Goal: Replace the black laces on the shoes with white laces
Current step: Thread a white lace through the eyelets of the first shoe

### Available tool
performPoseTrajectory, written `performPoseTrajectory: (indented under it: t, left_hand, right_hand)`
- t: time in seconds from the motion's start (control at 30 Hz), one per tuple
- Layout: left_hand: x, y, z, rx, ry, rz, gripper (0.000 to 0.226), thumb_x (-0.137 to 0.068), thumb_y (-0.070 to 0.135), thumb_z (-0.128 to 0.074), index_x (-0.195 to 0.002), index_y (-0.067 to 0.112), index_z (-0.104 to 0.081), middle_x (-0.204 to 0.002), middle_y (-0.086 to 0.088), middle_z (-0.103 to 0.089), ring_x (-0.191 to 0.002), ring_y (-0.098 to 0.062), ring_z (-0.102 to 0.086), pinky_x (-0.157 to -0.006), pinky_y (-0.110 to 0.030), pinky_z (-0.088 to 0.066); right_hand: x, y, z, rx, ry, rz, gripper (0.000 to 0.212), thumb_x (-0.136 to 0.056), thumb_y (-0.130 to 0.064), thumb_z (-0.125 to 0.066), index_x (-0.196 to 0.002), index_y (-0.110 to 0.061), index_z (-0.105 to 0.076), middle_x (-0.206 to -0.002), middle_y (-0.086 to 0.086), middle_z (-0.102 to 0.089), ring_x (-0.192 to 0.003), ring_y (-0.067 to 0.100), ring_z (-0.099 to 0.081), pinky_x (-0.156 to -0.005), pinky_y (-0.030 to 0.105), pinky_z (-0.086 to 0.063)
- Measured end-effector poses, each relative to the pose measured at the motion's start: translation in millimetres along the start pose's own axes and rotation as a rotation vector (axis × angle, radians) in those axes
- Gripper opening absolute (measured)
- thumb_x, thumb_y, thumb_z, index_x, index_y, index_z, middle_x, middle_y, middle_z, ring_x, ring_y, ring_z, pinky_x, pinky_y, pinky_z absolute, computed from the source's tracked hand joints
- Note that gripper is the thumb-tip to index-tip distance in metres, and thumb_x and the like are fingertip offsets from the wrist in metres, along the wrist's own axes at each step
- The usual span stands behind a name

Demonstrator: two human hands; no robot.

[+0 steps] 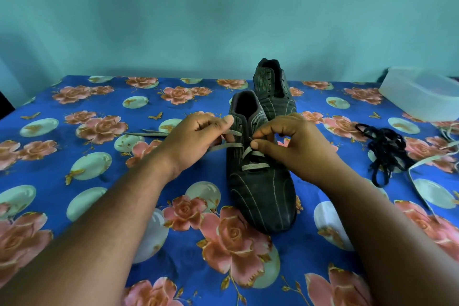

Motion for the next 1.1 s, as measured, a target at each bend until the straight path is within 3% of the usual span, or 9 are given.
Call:
performPoseTrajectory:
  t: [0.07,0.1,0.17,0.37,0.5,0.6,0.7,0.9,1.1]
  left_hand:
    - [-0.6,0.3,-3.2,-0.029,-0.009,0.056,0.046,-0.1,0.049,-0.053,-0.074,0.019,-0.075,-0.104,0.007,-0.052,-0.084,-0.018,-0.068,-0.085,-0.049,-0.048]
    - [-1.6,-0.5,-4.4,-0.029,0.003,0.077,0.043,-0.101,0.044,-0.056,-0.071,0.019,-0.074,-0.101,0.011,-0.053,-0.09,0.005,-0.024,-0.084,-0.046,-0.049]
    - [-3.6,-2.9,-4.4,0.006,0.018,0.131,0.035,-0.098,0.038,-0.065,-0.068,0.02,-0.075,-0.054,0.008,-0.059,-0.06,0.001,-0.04,-0.067,-0.032,-0.042]
    - [-7.0,-7.4,0.0,0.084,0.052,0.196,0.019,-0.091,0.035,-0.073,-0.077,0.025,-0.081,-0.123,-0.003,-0.07,-0.145,-0.025,-0.04,-0.118,-0.055,-0.029]
    - [-7.9,-7.4,-1.0,0.098,0.039,0.196,0.009,-0.088,0.025,-0.077,-0.084,0.018,-0.08,-0.097,0.009,-0.07,-0.141,-0.027,-0.043,-0.116,-0.054,-0.033]
    - [-7.1,-4.4,1.4,0.046,-0.009,0.093,0.006,-0.091,0.024,-0.075,-0.088,0.019,-0.077,-0.109,-0.01,-0.073,-0.099,0.005,-0.062,-0.087,-0.015,-0.048]
    - [-8.7,-4.1,6.2,-0.243,-0.001,-0.122,0.008,-0.092,0.033,-0.073,-0.092,0.025,-0.075,-0.082,-0.015,-0.066,-0.073,-0.021,-0.057,-0.072,-0.037,-0.05]
    - [-11.8,-1.2,11.5,-0.619,0.124,-0.475,0.016,-0.093,0.039,-0.069,-0.094,0.024,-0.074,-0.084,0.012,-0.062,-0.08,-0.009,-0.054,-0.076,-0.038,-0.045]
    - [-10.2,-9.3,0.3,-0.222,0.008,-0.103,0.052,-0.086,0.067,-0.065,-0.087,0.016,-0.074,-0.092,-0.012,-0.07,-0.085,-0.016,-0.056,-0.085,-0.045,-0.05]
  right_hand:
    - [-0.3,-3.7,-1.8,0.011,0.009,0.05,0.011,-0.089,-0.045,-0.07,-0.09,-0.035,-0.074,-0.086,-0.013,-0.069,-0.092,0.011,-0.062,-0.09,0.036,-0.045]
    - [-0.9,-5.4,-2.6,-0.041,0.014,0.051,0.006,-0.091,-0.035,-0.071,-0.089,-0.029,-0.073,-0.084,-0.012,-0.069,-0.088,0.008,-0.062,-0.085,0.031,-0.046]
    - [-3.7,-8.2,-6.0,-0.168,0.006,-0.02,0.01,-0.095,-0.016,-0.068,-0.09,-0.023,-0.073,-0.082,-0.01,-0.07,-0.078,0.004,-0.063,-0.074,0.024,-0.049]
    - [-9.5,-10.4,-13.5,-0.109,-0.056,-0.116,0.02,-0.098,-0.015,-0.063,-0.094,-0.029,-0.077,-0.08,-0.017,-0.071,-0.076,0.0,-0.065,-0.07,0.019,-0.049]
    - [-12.1,-13.2,-13.3,-0.07,-0.136,-0.13,0.03,-0.1,-0.021,-0.063,-0.076,-0.038,-0.067,-0.069,-0.02,-0.062,-0.069,-0.002,-0.056,-0.069,0.022,-0.045]
    - [-13.5,-13.1,-10.8,-0.046,-0.142,-0.154,0.021,-0.099,-0.024,-0.065,-0.08,-0.032,-0.072,-0.071,-0.02,-0.064,-0.072,-0.001,-0.058,-0.07,0.022,-0.047]
    - [-13.7,-11.5,-9.3,-0.083,-0.143,-0.208,0.012,-0.097,-0.026,-0.068,-0.088,-0.025,-0.075,-0.077,-0.01,-0.07,-0.072,0.006,-0.063,-0.069,0.024,-0.051]
    - [-13.0,-9.9,-10.9,-0.053,-0.071,-0.179,0.013,-0.087,-0.023,-0.077,-0.078,-0.03,-0.072,-0.062,-0.014,-0.06,-0.057,0.0,-0.052,-0.063,0.023,-0.042]
    - [-11.7,-13.1,-9.9,-0.183,-0.048,-0.217,0.013,-0.09,-0.016,-0.072,-0.081,-0.025,-0.074,-0.061,-0.006,-0.063,-0.054,0.002,-0.052,-0.055,0.016,-0.045]
Point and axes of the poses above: each hand's wrist, its own x-axis away from the middle knuckle, its own z-axis out of the back of the hand, y = z × x, the point moved 3 cm from there along -x, towards the middle knuckle
